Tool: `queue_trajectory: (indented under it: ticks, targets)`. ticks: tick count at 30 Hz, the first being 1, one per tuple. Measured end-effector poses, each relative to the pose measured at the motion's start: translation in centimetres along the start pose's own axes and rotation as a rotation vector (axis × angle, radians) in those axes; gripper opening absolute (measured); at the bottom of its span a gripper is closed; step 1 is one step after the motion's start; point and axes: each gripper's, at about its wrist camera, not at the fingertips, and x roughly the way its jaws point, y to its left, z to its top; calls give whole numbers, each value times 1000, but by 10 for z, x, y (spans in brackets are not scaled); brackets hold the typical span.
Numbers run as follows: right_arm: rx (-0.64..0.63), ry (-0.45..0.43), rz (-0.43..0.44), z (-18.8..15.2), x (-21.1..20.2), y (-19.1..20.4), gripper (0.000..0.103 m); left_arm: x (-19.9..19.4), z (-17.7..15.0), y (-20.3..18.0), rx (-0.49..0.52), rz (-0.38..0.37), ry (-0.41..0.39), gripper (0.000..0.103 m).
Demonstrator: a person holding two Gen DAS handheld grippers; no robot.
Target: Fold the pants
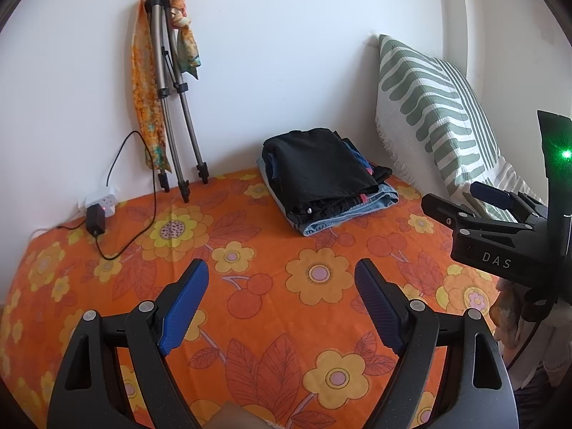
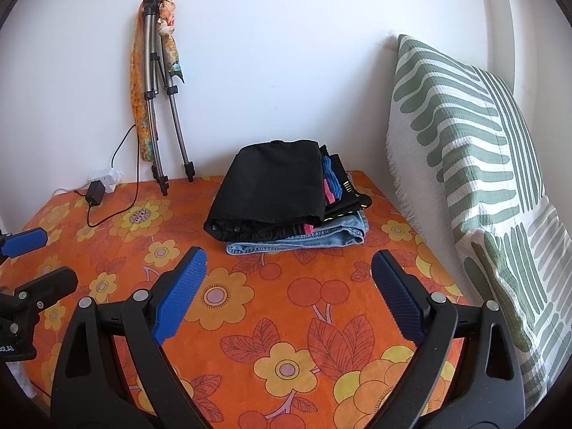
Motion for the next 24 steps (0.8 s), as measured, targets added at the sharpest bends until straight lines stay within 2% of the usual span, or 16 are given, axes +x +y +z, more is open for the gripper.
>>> queue_trajectory:
  ticks: [24]
  targets:
    - [-2,1,0,-1,1,1,95,-2,2,-4,10,6,-9,84]
